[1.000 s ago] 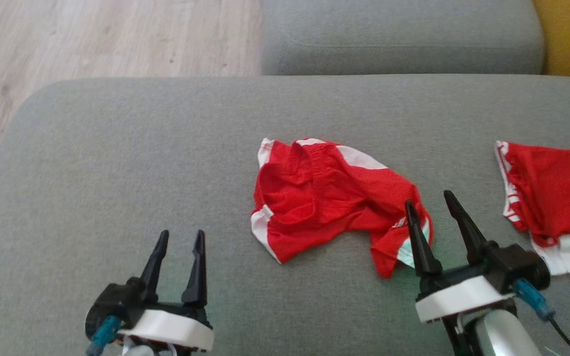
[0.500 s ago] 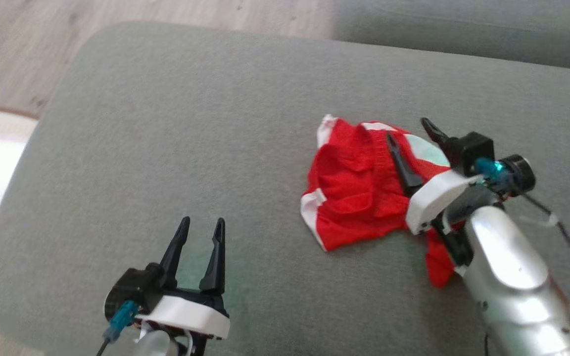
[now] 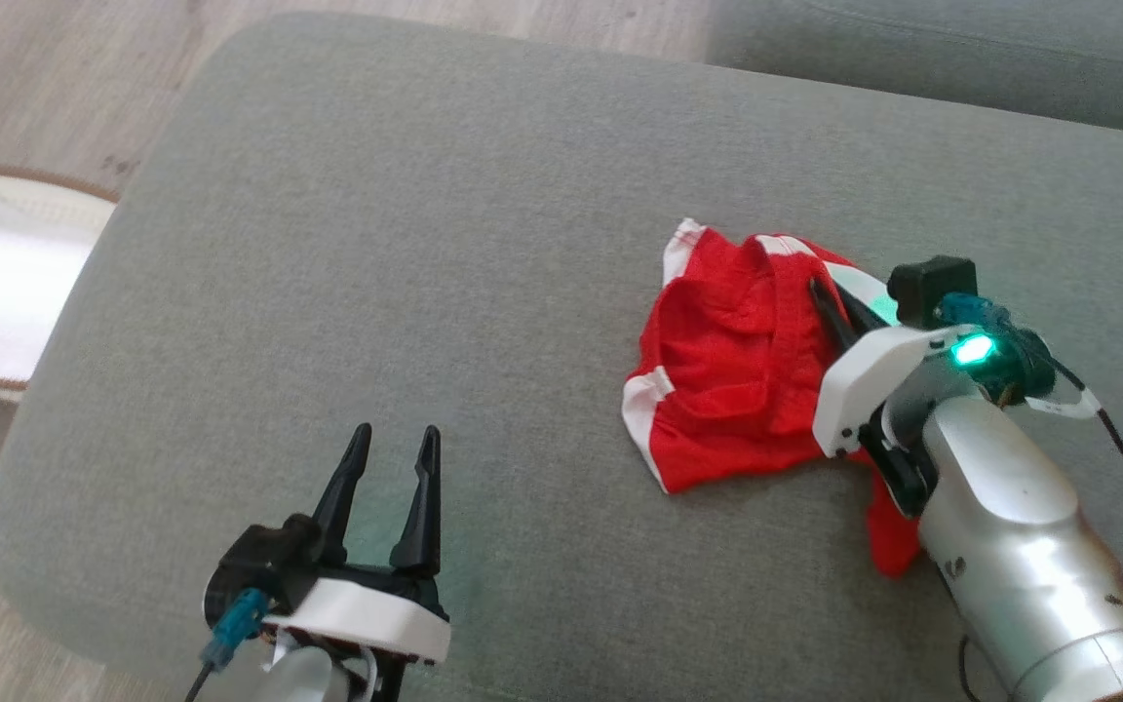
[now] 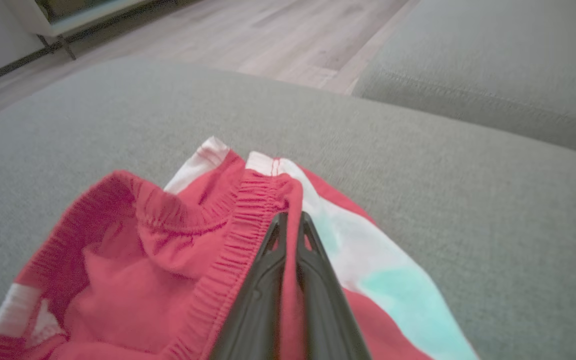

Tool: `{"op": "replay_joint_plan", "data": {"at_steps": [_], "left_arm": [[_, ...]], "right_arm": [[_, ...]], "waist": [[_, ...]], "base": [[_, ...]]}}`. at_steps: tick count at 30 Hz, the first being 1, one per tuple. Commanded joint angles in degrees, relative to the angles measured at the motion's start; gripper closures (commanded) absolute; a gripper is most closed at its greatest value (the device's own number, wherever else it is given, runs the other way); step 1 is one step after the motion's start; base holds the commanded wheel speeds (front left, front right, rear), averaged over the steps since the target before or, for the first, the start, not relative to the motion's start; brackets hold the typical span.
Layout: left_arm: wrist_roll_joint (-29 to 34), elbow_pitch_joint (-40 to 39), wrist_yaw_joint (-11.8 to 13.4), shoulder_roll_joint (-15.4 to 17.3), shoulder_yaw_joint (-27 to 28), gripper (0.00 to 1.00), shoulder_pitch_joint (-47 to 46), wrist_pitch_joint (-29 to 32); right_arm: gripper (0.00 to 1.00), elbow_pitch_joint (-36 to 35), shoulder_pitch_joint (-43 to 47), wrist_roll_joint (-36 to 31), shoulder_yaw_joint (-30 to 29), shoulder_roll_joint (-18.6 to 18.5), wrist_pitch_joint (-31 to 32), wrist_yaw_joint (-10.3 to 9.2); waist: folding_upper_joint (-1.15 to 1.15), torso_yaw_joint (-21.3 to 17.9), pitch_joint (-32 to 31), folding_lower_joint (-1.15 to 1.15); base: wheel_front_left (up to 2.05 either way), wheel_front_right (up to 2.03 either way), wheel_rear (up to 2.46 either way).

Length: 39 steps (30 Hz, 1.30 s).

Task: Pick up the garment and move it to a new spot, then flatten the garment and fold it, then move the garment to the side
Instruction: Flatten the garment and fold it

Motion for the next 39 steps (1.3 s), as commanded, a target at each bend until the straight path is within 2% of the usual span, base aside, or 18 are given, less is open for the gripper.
{"op": "replay_joint_plan", "data": {"at_steps": [1,7,11,14,22,26,33,39], "left_arm": [[0.59,-1.32,-0.21,-0.01,2.24,0.00,-2.33,-0.70],[0.77,-1.40,-0.40,-0.04,2.53,0.00,-1.78,-0.70],[0.95,-1.60,-0.28,-0.04,2.59,0.00,-0.90,-0.70],[1.11,-1.58,-0.12,-0.04,3.00,0.00,-0.08,-0.70],[1.61,-1.89,-0.15,-0.04,4.28,0.00,2.08,-0.70],[1.58,-2.36,-0.08,-0.05,4.76,0.00,3.03,-0.70],[0.95,-3.11,-0.25,-0.05,3.82,0.00,3.60,-0.70],[0.05,-3.12,-0.30,-0.05,2.06,0.00,3.24,-0.70]], "right_arm": [[1.00,-1.45,-2.34,0.28,1.24,0.66,-1.23,0.37],[1.00,-2.67,-4.92,1.78,3.48,0.23,-8.82,0.37],[1.00,-7.24,-6.92,1.26,3.66,-1.53,-11.78,0.37],[1.00,-13.57,-7.74,-0.67,2.80,-3.25,-12.43,0.37],[1.00,-37.01,-5.42,-7.60,-1.79,-6.47,-12.54,0.37],[1.00,-43.61,-5.04,-10.27,-3.80,-7.87,-12.54,0.37],[1.00,-49.78,-4.40,-13.02,-7.05,-9.99,-9.77,0.37],[1.00,-48.12,-3.19,-13.43,-5.95,-11.53,-6.32,0.37]], "waist": [[0.00,-0.75,-0.51,0.00],[0.00,-4.11,-3.10,0.00],[0.00,-6.34,-5.20,0.00],[0.00,-7.86,-6.93,0.00],[0.00,-10.53,-11.50,0.00],[0.00,-11.49,-12.64,0.00],[0.00,-10.66,-12.64,0.00],[0.00,-7.26,-9.45,0.00]], "base": [[0.00,0.00,0.00],[0.00,0.00,0.00],[0.00,0.00,0.00],[0.00,0.00,0.00],[0.00,0.00,0.00],[0.00,0.00,0.00],[0.00,0.00,0.00],[0.00,0.00,0.00]]}}
